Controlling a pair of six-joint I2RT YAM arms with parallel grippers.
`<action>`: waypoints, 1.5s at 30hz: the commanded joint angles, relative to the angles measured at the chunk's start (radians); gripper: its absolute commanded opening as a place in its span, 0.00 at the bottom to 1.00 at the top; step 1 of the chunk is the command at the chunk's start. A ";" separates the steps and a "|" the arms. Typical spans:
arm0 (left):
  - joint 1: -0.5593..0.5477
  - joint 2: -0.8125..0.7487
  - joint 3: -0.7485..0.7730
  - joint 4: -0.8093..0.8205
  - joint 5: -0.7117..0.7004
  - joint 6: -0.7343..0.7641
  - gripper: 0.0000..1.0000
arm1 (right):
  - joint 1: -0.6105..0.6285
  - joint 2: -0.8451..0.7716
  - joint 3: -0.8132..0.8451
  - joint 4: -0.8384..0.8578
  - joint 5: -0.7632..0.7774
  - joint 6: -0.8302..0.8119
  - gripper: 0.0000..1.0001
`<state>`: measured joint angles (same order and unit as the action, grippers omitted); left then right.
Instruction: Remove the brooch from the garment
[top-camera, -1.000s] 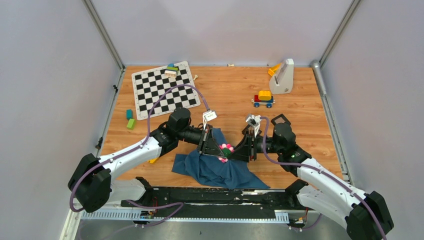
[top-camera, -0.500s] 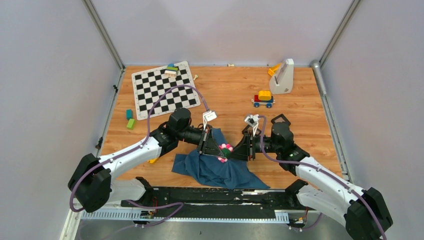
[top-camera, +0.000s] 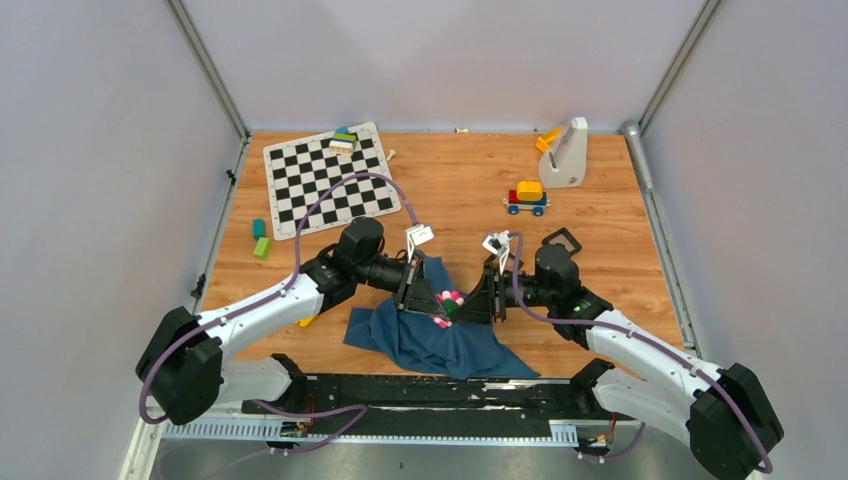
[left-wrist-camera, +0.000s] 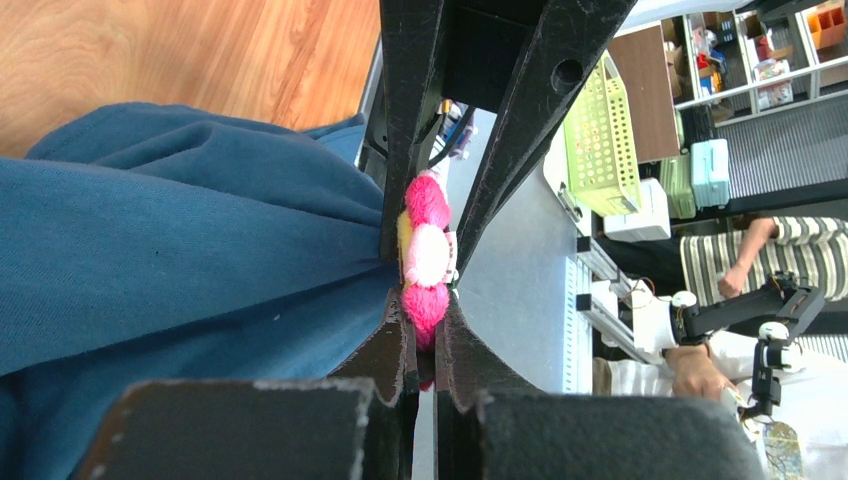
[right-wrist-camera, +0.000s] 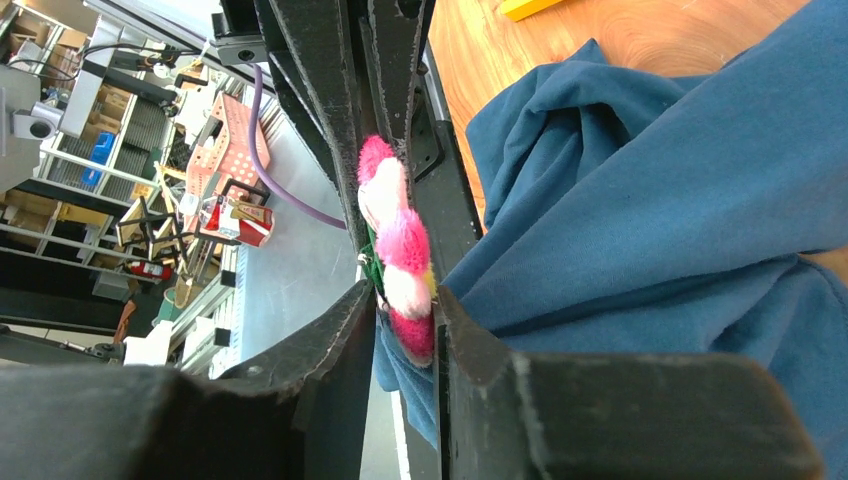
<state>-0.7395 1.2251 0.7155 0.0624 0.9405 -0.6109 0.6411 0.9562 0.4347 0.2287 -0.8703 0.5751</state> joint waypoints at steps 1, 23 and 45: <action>-0.033 -0.007 0.029 0.142 0.029 -0.014 0.00 | 0.036 0.016 0.036 0.031 0.048 -0.012 0.26; -0.034 -0.036 0.022 0.075 0.009 0.032 0.00 | 0.035 -0.200 -0.024 -0.010 0.126 -0.010 0.43; -0.034 -0.046 0.033 0.046 0.022 0.049 0.00 | -0.002 -0.225 -0.053 0.007 0.125 -0.001 0.36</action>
<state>-0.7708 1.2114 0.7155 0.0925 0.9371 -0.5774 0.6437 0.7067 0.3763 0.1989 -0.7341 0.5747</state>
